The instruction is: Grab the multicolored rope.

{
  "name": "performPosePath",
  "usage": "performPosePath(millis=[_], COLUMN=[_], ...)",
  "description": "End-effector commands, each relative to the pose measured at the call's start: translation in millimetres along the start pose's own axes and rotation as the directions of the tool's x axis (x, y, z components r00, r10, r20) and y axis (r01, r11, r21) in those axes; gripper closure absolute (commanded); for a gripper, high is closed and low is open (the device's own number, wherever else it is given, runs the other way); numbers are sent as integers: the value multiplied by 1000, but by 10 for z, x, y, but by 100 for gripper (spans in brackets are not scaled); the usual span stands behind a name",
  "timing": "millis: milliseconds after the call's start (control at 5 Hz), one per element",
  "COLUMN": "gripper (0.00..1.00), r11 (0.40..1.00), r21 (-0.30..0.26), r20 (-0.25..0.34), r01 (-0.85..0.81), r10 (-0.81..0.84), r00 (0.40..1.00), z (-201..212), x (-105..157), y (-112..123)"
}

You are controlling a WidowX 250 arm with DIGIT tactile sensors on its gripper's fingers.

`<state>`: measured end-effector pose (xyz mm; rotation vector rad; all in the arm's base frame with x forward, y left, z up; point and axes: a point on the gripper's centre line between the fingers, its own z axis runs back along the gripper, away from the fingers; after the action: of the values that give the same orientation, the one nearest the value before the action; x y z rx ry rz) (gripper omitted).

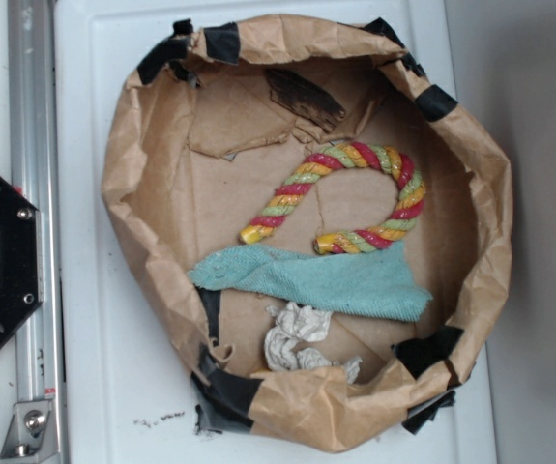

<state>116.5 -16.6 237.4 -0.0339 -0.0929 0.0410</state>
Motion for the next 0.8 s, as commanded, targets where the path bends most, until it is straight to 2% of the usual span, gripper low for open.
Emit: performPosePath(millis=[0,200,400,600], gripper=[0,0,0,0], r11=[1000,999,987,957], r21=[0,6,39,55], r20=[0,-8,4,-23], r01=[0,48,155,286], r10=[0,-48,-155,-285], r00=[1000,999,988,958], z=[0,-231,-663,-1015], x=[0,309,773,1084], y=[0,262,609,740])
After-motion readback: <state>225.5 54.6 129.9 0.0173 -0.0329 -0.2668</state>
